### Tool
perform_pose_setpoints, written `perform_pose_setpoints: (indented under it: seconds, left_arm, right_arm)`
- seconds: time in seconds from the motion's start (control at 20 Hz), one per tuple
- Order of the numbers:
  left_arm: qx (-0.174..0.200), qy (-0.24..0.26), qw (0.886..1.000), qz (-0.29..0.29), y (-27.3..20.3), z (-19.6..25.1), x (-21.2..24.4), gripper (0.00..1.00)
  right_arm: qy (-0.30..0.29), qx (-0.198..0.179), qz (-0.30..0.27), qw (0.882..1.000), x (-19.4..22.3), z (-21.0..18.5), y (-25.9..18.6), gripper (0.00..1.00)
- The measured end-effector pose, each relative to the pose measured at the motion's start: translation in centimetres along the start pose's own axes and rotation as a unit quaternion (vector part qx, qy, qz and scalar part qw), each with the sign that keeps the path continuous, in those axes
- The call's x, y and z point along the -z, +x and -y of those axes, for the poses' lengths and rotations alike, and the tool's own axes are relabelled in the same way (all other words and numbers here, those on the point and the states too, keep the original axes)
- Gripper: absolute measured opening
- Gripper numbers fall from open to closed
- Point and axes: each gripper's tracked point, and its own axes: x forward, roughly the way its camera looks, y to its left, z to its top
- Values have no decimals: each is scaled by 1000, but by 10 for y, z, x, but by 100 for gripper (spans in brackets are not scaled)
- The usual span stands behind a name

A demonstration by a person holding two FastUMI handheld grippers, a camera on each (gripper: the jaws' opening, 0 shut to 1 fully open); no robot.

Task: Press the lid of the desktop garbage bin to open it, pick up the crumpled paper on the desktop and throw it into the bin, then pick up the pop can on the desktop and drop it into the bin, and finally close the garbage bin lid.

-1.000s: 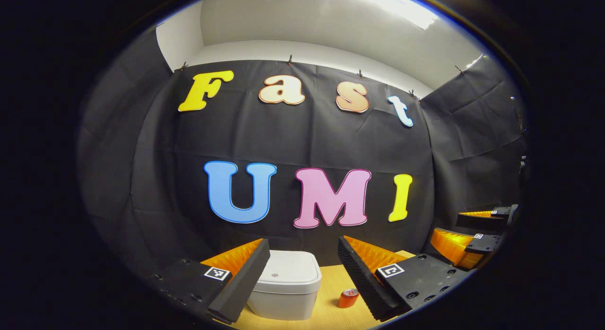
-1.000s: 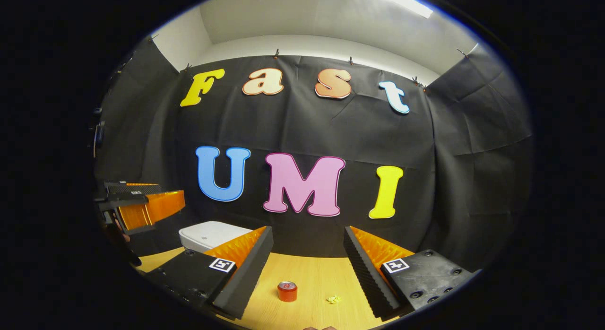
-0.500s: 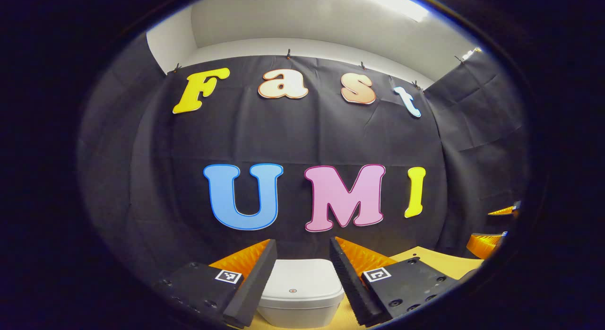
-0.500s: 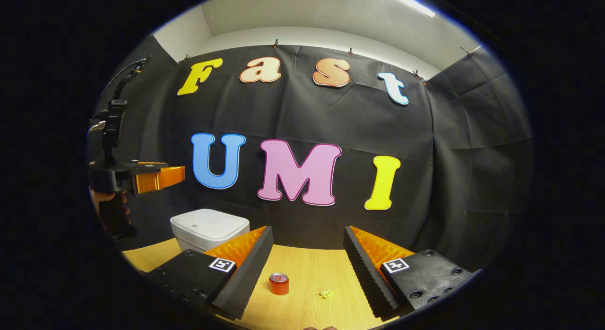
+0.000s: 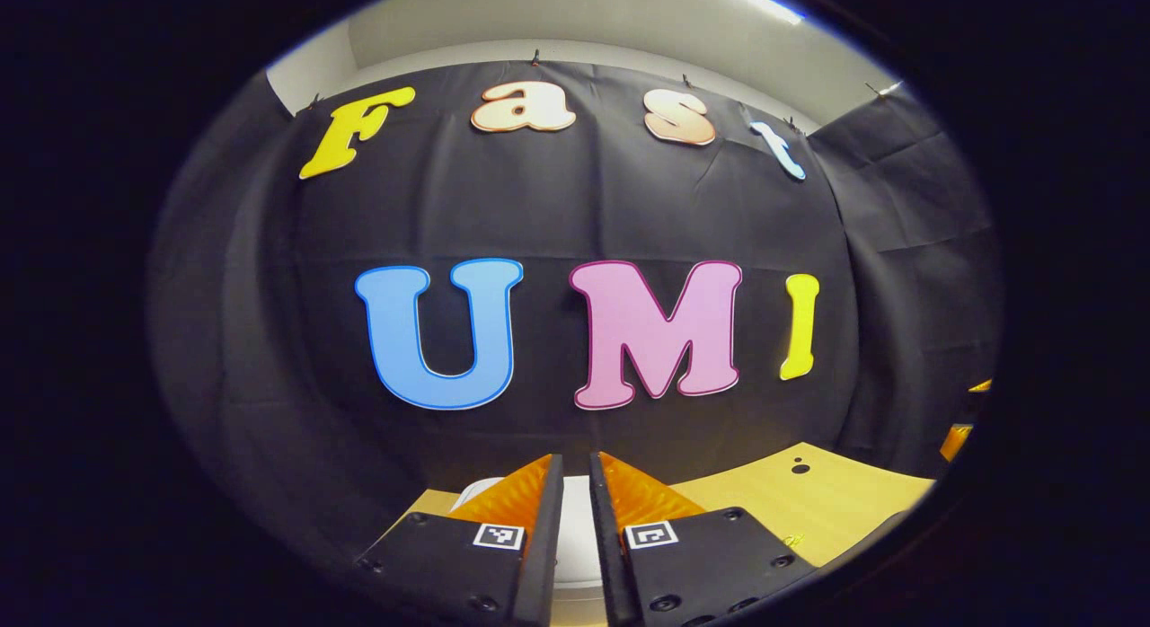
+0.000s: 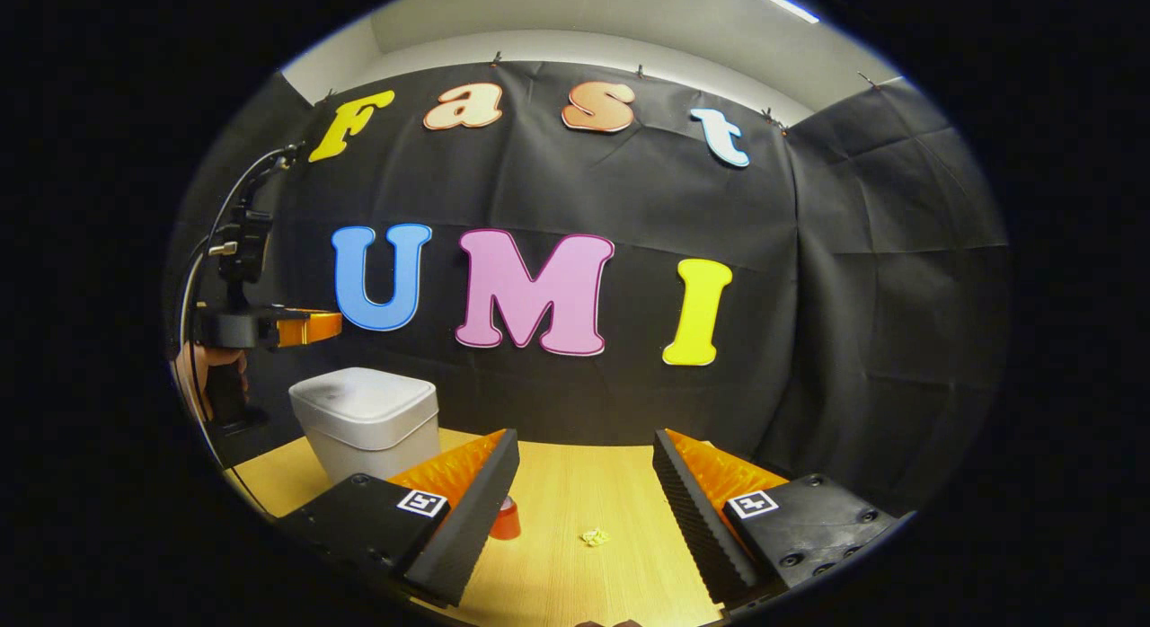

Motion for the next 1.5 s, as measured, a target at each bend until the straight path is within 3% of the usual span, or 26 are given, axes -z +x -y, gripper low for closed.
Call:
perform_pose_setpoints:
  seconds: [0.15,0.4,0.55,0.85,1.0,1.1,1.3,1.5]
  left_arm:
    - [3,-12,1000,-23,14,-2,23,7]
    - [17,-18,998,-50,25,-3,49,6]
    - [11,-5,997,-73,24,-6,69,5]
    - [-4,-25,994,-110,14,-9,109,5]
    - [-7,15,997,-74,15,-8,114,6]
    - [-14,-6,997,-73,15,-11,113,6]
    - [-2,4,997,-76,17,-12,99,6]
    - [-21,6,1000,-11,8,-14,41,6]
  right_arm:
    - [0,8,-6,1000,3,8,0,97]
    - [-2,15,-10,1000,8,17,-2,97]
    - [-2,16,-16,1000,10,17,-1,97]
    - [-5,10,-23,1000,13,12,-4,97]
    - [-5,7,-26,1000,17,10,-9,97]
    - [-8,4,-29,1000,17,9,-11,97]
    - [-11,-3,-22,1000,11,5,-10,97]
    - [-12,-5,-19,1000,8,5,-8,97]
